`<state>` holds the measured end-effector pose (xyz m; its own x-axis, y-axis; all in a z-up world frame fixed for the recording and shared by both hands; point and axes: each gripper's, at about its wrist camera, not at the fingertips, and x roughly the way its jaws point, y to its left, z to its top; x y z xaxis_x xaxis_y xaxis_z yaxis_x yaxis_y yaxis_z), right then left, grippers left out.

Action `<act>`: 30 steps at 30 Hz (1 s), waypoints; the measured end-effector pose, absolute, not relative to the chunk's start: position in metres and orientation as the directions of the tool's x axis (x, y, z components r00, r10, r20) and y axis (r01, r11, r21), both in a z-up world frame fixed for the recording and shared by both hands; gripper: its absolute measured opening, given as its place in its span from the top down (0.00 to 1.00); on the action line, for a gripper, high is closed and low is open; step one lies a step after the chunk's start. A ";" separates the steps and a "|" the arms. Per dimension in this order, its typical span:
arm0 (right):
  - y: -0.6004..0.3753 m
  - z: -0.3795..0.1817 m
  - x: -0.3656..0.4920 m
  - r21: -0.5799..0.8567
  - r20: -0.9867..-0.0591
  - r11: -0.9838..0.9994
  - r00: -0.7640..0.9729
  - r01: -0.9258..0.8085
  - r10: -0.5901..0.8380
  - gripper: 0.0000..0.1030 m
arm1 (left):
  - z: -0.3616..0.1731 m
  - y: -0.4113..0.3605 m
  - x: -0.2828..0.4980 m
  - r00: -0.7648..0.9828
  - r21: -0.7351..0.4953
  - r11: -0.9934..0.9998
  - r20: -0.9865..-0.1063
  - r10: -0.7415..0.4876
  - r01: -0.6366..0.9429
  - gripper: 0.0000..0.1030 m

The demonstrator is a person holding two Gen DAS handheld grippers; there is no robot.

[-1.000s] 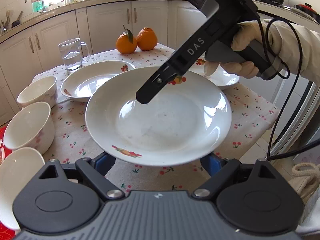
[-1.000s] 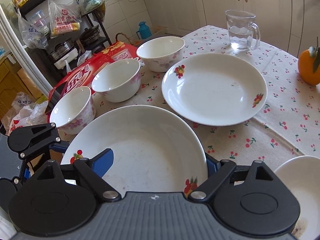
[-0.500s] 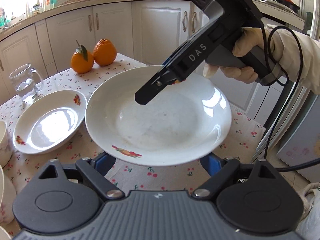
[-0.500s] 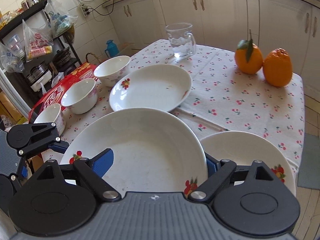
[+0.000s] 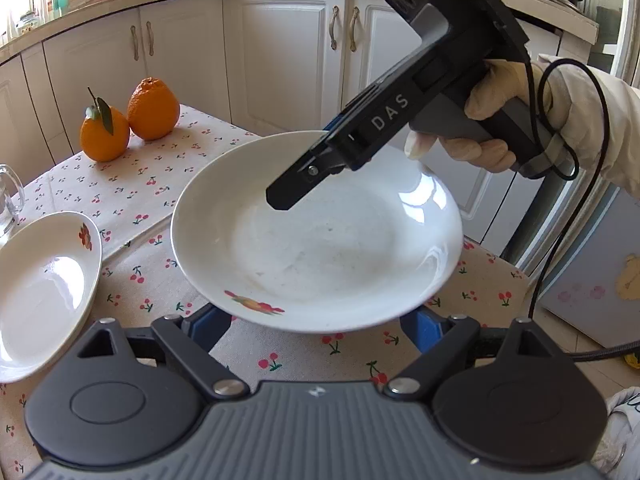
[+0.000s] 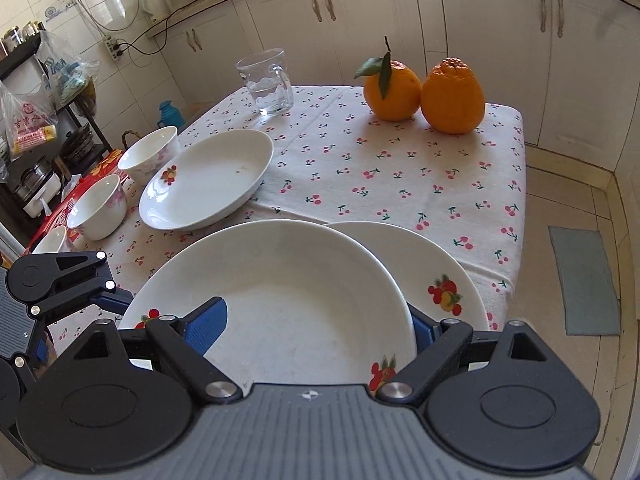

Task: Organize plates and bowls
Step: 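Lift the plate with the right gripper and carry it toward the stained plate, then lower the held plate onto the stained plate and open the right gripper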

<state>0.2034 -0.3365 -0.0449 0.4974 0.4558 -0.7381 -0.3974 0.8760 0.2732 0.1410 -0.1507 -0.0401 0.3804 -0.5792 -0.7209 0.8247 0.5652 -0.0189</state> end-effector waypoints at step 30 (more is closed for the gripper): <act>-0.365 -0.058 0.202 0.282 -0.752 0.901 0.508 -0.328 0.420 0.09 | -0.049 -0.173 0.162 0.372 0.022 0.536 -0.744 -0.555 0.844 0.12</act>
